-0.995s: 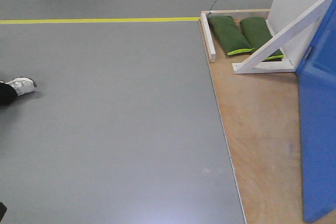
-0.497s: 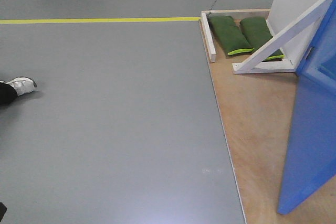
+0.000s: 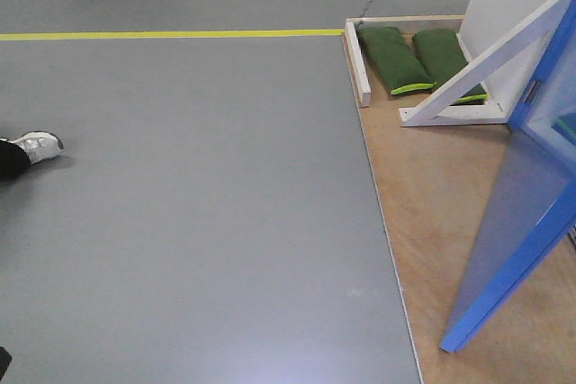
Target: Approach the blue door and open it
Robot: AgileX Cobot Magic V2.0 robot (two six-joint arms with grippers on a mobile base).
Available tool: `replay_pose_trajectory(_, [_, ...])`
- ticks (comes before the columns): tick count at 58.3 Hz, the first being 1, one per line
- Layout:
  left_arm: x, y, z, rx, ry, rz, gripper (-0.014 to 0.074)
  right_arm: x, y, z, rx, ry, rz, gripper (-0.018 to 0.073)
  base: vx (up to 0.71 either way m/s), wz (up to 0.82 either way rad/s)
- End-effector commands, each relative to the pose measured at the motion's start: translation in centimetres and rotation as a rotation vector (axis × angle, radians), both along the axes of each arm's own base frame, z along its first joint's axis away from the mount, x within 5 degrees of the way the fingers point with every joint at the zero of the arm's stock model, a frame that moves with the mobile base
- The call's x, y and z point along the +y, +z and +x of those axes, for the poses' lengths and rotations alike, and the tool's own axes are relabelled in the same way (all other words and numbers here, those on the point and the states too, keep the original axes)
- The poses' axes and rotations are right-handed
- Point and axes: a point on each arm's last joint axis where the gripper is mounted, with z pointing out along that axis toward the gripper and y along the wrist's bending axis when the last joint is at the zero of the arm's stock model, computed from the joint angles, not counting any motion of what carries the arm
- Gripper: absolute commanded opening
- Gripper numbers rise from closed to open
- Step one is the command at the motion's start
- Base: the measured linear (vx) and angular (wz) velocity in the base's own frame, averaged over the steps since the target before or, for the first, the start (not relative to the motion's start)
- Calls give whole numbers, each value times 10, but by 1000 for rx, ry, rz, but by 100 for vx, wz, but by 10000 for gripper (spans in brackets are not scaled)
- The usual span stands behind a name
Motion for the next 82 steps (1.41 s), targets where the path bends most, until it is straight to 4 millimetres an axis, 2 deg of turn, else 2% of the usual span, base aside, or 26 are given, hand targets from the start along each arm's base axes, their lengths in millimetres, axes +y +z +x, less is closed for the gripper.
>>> replay_pose_trajectory(1, [0,17,-1,-124,-2,-21,73,27,32,-7,-99,33,-27,-1,0,0])
replay_pose_trajectory(23, [0,17,-1,-124,-2,-21,73,59,12,39,-73,124,21,-1,0,0])
replay_pose_trajectory(50, [0,17,-1,-124,-2,-21,73,111,10,63,-61,237,6,-1,0,0])
replay_pose_trajectory(68, [0,17,-1,-124,-2,-21,73,133,10,78,-76,155,-37,-1,0,0])
replay_pose_trajectory(82, [0,17,-1,-124,-2,-21,73,140,-11,104,-42,16,-150,-1,0,0])
